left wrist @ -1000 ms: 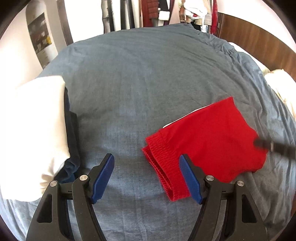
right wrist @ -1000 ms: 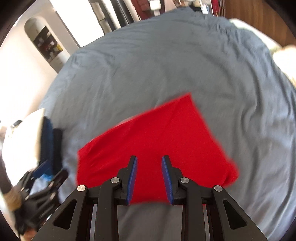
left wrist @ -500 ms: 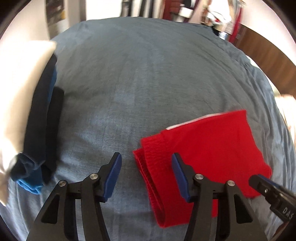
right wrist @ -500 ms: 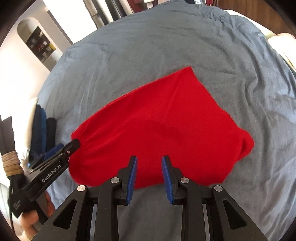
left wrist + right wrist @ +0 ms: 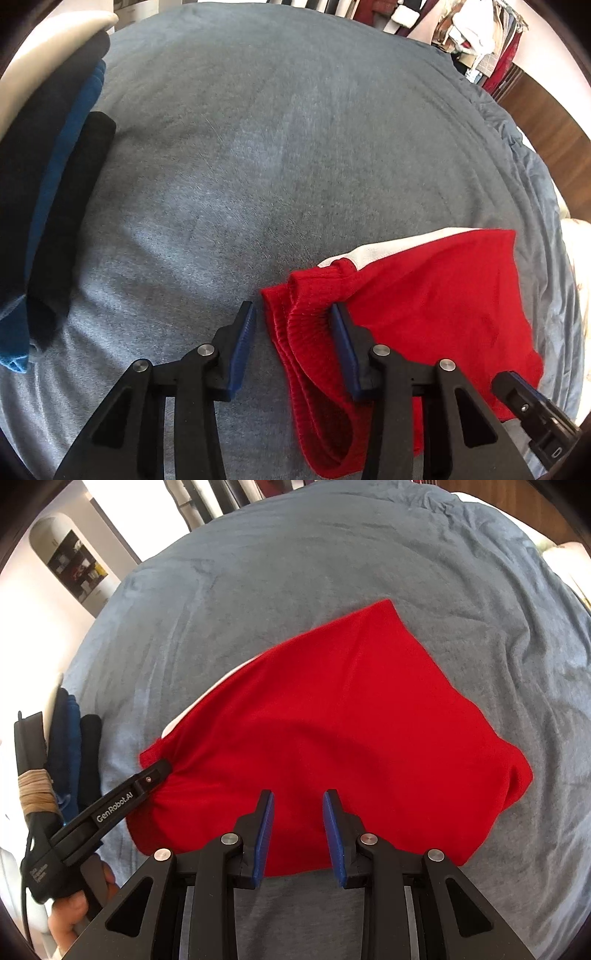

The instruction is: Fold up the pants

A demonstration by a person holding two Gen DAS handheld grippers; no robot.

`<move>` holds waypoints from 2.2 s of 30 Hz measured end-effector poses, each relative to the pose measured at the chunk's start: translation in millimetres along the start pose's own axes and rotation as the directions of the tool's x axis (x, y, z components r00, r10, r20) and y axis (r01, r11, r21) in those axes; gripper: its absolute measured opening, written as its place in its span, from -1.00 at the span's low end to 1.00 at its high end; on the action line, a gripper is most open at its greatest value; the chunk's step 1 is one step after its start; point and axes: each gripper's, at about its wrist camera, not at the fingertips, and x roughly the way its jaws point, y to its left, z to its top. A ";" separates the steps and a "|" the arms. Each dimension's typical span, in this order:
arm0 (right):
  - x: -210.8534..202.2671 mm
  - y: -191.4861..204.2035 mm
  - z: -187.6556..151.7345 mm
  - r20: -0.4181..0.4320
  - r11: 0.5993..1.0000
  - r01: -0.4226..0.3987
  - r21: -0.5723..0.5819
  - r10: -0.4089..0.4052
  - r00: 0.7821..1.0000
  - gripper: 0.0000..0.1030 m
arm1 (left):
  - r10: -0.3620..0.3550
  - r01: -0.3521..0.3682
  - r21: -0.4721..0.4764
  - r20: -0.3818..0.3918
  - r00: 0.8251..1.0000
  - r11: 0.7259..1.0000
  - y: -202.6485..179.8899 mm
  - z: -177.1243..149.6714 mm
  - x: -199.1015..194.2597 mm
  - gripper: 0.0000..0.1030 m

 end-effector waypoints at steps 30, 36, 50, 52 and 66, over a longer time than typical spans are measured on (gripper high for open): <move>-7.6 37.0 -33.9 -0.076 0.965 -0.262 0.020 0.263 0.962 -0.21 | -0.181 0.182 0.095 -0.020 0.983 0.979 13.8 12.2 -42.1 -0.77; -18.4 24.1 -26.9 0.008 0.988 -0.136 -0.069 0.137 0.991 -0.21 | -0.170 0.168 0.154 0.002 0.985 0.974 -10.0 21.1 -63.0 -0.78; 14.0 -13.7 34.2 0.044 0.976 -0.128 -0.178 0.137 0.990 -0.24 | -0.162 0.152 0.171 0.044 0.986 0.973 -44.0 30.0 -92.4 -0.79; 28.8 -2.8 46.4 0.015 0.966 -0.137 -0.220 0.144 0.989 -0.37 | -0.155 0.145 0.164 0.046 0.987 0.976 -41.4 30.2 -92.9 -0.79; 69.5 21.9 110.9 -0.067 0.925 -0.248 -0.286 0.239 0.969 -0.48 | -0.196 0.190 0.126 0.036 0.980 0.974 -45.5 33.2 -91.0 -0.80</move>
